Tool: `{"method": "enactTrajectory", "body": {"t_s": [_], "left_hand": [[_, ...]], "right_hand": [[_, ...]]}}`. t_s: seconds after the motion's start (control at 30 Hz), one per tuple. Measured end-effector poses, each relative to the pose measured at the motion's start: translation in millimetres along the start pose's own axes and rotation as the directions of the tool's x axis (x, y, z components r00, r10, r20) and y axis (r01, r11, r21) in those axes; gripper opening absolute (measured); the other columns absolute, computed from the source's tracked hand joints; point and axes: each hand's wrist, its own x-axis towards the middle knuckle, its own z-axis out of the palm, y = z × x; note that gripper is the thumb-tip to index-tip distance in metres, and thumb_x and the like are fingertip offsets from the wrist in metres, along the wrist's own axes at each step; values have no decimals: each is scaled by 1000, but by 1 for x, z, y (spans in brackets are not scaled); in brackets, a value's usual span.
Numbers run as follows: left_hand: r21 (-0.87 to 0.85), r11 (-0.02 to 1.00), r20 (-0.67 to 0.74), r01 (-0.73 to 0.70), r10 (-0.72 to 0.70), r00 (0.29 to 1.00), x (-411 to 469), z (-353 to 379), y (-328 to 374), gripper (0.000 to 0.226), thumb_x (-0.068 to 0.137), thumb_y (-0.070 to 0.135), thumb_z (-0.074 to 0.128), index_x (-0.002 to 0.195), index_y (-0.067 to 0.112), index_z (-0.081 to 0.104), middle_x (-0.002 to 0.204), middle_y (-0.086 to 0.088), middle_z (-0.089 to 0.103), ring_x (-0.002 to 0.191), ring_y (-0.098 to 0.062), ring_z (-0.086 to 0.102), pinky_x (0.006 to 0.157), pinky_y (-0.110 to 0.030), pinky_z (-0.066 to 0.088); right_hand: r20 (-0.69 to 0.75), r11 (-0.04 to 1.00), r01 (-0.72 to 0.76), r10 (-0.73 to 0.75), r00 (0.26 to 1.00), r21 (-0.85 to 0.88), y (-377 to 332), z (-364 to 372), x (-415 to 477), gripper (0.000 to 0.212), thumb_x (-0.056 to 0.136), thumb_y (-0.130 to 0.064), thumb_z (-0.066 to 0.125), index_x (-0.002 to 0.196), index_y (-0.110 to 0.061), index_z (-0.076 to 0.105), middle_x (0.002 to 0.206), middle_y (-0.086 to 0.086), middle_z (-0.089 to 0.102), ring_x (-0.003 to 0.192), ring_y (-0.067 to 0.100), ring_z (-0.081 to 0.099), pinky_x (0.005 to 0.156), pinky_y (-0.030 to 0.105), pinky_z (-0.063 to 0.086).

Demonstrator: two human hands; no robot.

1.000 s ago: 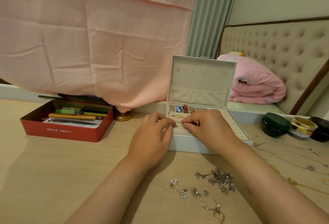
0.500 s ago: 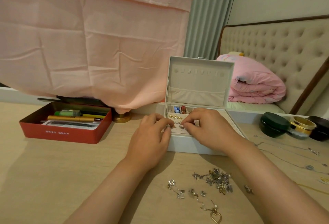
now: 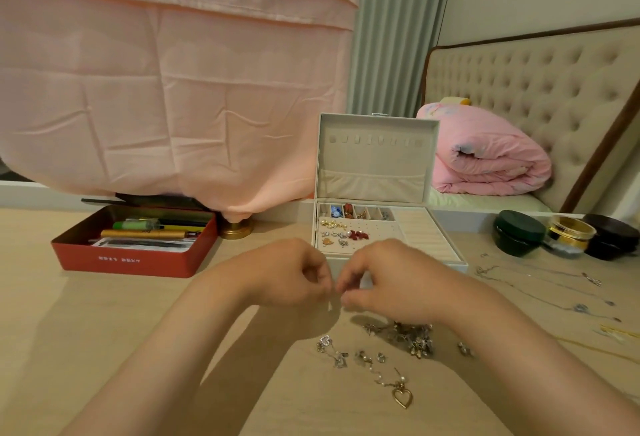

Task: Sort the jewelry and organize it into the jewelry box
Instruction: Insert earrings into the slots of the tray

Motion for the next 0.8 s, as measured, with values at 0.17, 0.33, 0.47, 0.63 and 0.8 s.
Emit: {"method": "enactTrajectory", "body": {"t_s": [0.17, 0.33, 0.47, 0.63, 0.8], "left_hand": [[105, 991, 225, 83, -105, 969, -5, 8, 7, 22, 75, 43, 82, 93, 32, 76, 76, 19, 68, 69, 2, 60, 63, -16, 44], [163, 976, 252, 146, -184, 950, -4, 15, 6, 29, 70, 47, 85, 90, 28, 75, 87, 9, 75, 85, -12, 70, 67, -22, 49], [170, 978, 256, 124, -165, 953, -3, 13, 5, 14, 78, 35, 80, 90, 27, 77, 84, 9, 75, 71, -4, 64, 60, -17, 43], [10, 992, 280, 124, -121, 952, -3, 9, 0, 5, 84, 27, 79, 88, 26, 77, 71, 17, 69, 65, -3, 64, 58, -11, 46], [-171, 982, 203, 85, -49, 978, -7, -1, 0, 2, 89, 24, 72, 90, 23, 74, 81, 7, 73, 69, -6, 64, 52, -18, 46]], "right_hand": [[89, 1000, 10, -8, 996, -20, -8, 24, -6, 12, 86, -40, 73, 97, -39, 77, 94, -18, 72, 86, -1, 64, 81, 28, 55], [94, 999, 11, -6, 996, -46, -9, 35, -3, 15, 82, -43, 77, 96, -38, 77, 94, -17, 73, 85, 2, 65, 79, 30, 56], [92, 998, 19, -15, 996, -51, -7, 36, 0, 15, 82, -41, 77, 97, -38, 77, 95, -15, 72, 86, 2, 64, 75, 25, 53], [100, 998, 11, -6, 995, -55, -3, 33, 0, 14, 86, -39, 73, 100, -40, 76, 94, -16, 72, 86, 2, 64, 79, 31, 56], [35, 978, -37, 30, 999, 203, 2, 25, 1, 17, 94, -24, 62, 95, -27, 78, 77, -9, 72, 63, 1, 59, 64, 25, 52]]}}
